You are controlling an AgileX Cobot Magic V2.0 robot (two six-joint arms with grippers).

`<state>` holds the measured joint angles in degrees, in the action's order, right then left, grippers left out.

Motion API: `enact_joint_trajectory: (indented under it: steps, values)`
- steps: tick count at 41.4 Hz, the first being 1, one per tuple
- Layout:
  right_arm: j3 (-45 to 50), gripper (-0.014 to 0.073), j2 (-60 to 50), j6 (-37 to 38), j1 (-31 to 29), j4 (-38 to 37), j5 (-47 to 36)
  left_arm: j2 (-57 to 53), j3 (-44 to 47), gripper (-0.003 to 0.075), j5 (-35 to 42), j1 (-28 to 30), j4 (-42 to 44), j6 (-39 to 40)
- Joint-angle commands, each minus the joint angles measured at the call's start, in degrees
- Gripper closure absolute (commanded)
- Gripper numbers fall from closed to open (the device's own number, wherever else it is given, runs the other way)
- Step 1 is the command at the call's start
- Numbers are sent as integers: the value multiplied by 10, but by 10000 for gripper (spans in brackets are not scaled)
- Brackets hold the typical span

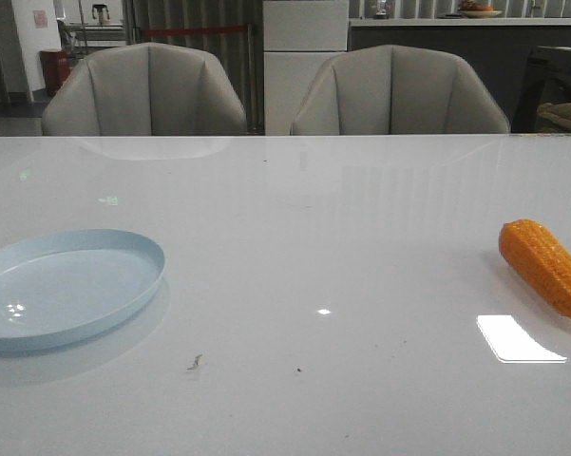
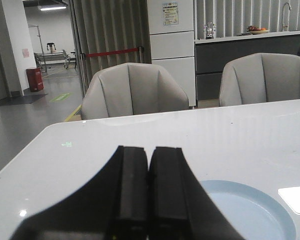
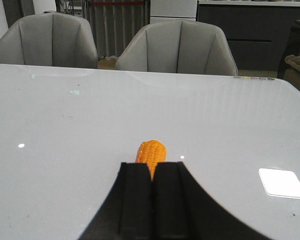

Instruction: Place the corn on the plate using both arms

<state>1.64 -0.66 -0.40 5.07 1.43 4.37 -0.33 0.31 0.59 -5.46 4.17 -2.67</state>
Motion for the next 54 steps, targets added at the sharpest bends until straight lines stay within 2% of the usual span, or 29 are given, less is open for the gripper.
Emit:
enact_joint_trajectory:
  steps: [1, 9, 16, 21, 29, 34, 44, 54]
  values:
    - [-13, 527, -9, -4, -2, -6, -51, -9, 22, 631, 49, 0, -5, 1]
    - [-13, 527, -9, -4, -2, -6, -67, -9, 19, 631, 114, 0, -5, 1]
    - [-38, 527, -9, 15, -2, -5, -163, -9, -9, 631, 166, 0, -5, 1]
    - [-117, 527, -9, 14, -2, -5, -135, -8, -73, 631, 137, 0, -5, 1]
    - [-256, 527, 20, 14, -2, -5, -23, 31, -210, 631, 12, 0, 18, 1]
    - [-330, 527, 85, 14, -2, -5, 4, 91, -288, 631, -20, 0, 18, 1]
    - [-474, 527, 281, 14, -2, -5, 60, 242, -397, 631, -20, 0, 19, 1]
    - [-495, 527, 436, 14, -2, -5, 50, 386, -405, 631, -16, 0, 19, 1]
